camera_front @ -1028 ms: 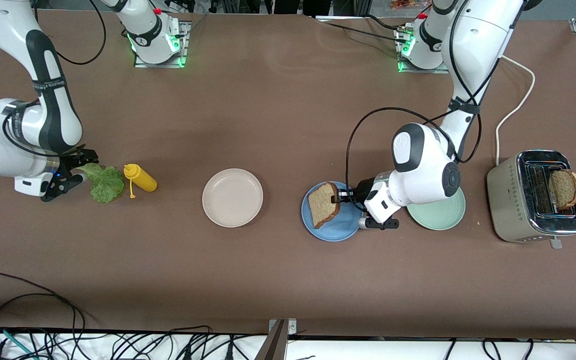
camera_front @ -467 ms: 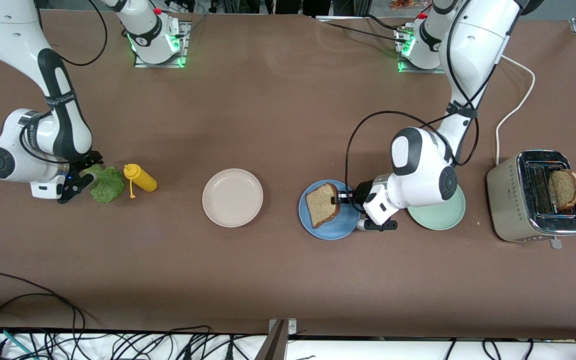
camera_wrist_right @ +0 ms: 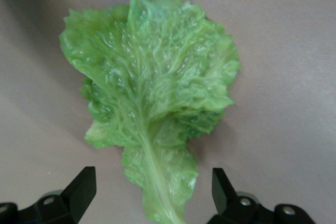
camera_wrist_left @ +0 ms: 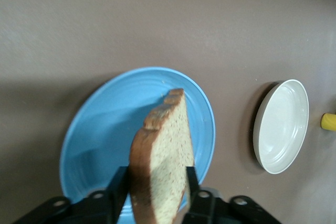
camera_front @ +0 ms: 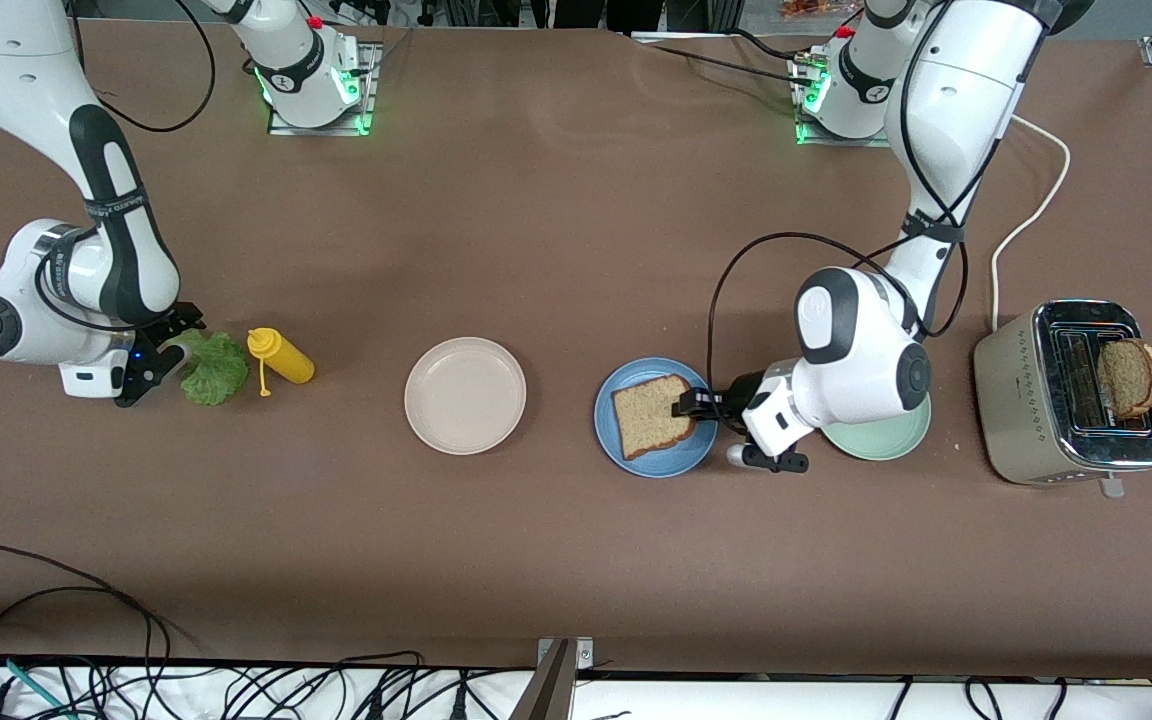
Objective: Make sandwich in blue plate with both arms
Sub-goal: 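Lay the bread on the blue plate while the right gripper grasps lettuce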
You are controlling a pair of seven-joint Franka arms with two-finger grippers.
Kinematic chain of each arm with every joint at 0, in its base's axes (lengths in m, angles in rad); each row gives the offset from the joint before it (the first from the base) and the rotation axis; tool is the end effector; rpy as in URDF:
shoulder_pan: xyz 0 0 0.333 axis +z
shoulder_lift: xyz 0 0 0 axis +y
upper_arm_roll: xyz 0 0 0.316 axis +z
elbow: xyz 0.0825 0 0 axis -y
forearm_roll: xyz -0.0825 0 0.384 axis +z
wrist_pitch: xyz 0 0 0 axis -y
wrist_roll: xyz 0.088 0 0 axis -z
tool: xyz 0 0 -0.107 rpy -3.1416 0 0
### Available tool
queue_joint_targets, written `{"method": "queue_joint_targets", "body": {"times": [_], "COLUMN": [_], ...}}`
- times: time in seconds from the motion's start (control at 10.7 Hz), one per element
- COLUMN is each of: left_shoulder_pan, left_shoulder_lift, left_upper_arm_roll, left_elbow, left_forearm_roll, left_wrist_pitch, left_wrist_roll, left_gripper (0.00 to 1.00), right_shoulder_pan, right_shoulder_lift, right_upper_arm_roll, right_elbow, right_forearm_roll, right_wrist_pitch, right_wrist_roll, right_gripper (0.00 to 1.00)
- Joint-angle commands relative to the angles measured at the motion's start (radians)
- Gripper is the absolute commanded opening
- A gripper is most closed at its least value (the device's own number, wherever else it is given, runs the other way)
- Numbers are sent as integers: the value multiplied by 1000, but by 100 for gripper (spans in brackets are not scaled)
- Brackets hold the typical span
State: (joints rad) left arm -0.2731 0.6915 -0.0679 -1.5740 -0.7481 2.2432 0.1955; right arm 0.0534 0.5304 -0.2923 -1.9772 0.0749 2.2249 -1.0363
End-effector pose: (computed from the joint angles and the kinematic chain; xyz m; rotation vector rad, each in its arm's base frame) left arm 0.6590 -0.2474 0.2401 2.5262 -0.0411 -0.0915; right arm 0.5671 -0.1346 0.1882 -2.8213 -1.1317 0.4050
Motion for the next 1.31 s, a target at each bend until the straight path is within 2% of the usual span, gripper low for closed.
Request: {"method": "queue_joint_targets", "body": {"times": [0.0,0.09,0.28,0.56,0.65,0.84,0.93,1.12,1.21], "left_shoulder_pan": [-3,-1,-1,6,12,23,47,84,101], "left_shoulder_lift": [29,30,28,1,-27,-108,-153,-217,-252], "left_upper_arm_roll": [26,28,45,88,91,128,128,126,126], "left_elbow": [25,25,23,6,-10,-78,-113,-118,-123], "left_forearm_roll": [-79,-77,-74,-66,-66,-63,-18,157,206], "left_wrist_pitch": [1,1,-1,-20,-46,-111,-129,-198,-236], "left_wrist_roll": [156,159,157,151,151,150,151,150,148], "left_gripper": [93,94,94,95,100,100,100,100,100], "right_shoulder_pan": [-9,-9,-10,-10,-10,-10,-7,0,2], "right_shoulder_lift": [14,14,14,13,13,11,4,-6,-18], "right_upper_arm_roll": [1,1,1,1,-1,-4,-4,-2,-2], "right_elbow": [1,0,1,6,9,33,59,122,158], "right_forearm_roll": [46,46,48,60,63,103,103,100,98], "right_wrist_pitch": [13,13,4,-7,-16,-74,-121,-224,-270], "right_wrist_roll": [-44,-47,-38,-33,-31,-18,10,39,44], "right_gripper": [83,73,34,0,0,0,0,0,0]}}
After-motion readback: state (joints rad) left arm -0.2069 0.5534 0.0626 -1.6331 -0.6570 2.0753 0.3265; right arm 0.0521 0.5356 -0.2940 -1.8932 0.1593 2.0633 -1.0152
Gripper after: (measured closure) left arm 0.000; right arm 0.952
